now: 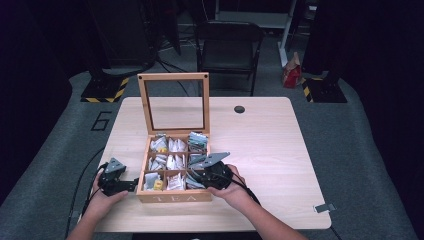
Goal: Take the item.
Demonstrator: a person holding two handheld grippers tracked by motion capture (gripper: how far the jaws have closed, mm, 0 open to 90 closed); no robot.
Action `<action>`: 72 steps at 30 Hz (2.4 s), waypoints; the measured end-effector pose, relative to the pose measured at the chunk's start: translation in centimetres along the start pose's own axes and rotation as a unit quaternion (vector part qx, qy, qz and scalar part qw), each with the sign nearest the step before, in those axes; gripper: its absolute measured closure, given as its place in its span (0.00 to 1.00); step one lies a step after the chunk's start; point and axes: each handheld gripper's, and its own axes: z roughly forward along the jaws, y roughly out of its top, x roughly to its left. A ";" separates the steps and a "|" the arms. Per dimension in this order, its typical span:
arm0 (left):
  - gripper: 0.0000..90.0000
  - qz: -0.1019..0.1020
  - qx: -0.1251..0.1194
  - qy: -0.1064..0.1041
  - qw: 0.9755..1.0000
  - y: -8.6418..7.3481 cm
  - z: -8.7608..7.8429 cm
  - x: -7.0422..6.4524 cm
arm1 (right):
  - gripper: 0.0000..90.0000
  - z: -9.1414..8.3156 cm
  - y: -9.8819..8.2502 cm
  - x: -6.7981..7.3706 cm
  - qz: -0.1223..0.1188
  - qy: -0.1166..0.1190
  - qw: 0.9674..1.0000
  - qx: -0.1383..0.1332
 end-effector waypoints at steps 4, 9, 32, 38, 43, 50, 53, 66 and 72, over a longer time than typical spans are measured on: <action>0.16 0.000 0.000 0.000 1.000 0.0 0.0 0.0 | 0.88 0.2 0.0 0.0 0.002 0.000 1.000 0.000; 0.16 0.000 0.000 0.000 1.000 0.0 0.0 0.0 | 0.89 0.5 0.0 0.0 0.005 0.000 1.000 0.002; 0.16 0.000 0.000 -0.001 1.000 0.0 0.0 0.0 | 1.00 0.7 0.2 0.2 -0.004 -0.003 1.000 0.004; 0.16 0.001 0.000 -0.001 1.000 0.0 0.0 0.0 | 1.00 0.6 0.2 0.2 -0.003 -0.004 1.000 0.003; 0.16 0.000 0.000 -0.001 1.000 0.0 0.0 0.0 | 1.00 0.4 0.3 0.2 -0.005 0.001 1.000 -0.001; 0.16 0.001 0.000 -0.001 1.000 0.0 0.0 0.0 | 1.00 0.1 0.5 0.2 -0.005 0.001 1.000 -0.005; 0.16 0.000 0.000 -0.001 1.000 0.0 0.0 0.0 | 1.00 -0.3 0.8 0.2 -0.012 0.003 1.000 -0.005; 0.16 0.000 0.000 -0.001 1.000 0.0 0.0 0.0 | 1.00 -2.0 2.1 0.2 -0.005 0.008 1.000 -0.020; 0.16 0.000 0.000 -0.001 1.000 0.0 0.0 0.0 | 1.00 -2.4 2.5 0.1 -0.009 0.012 1.000 -0.021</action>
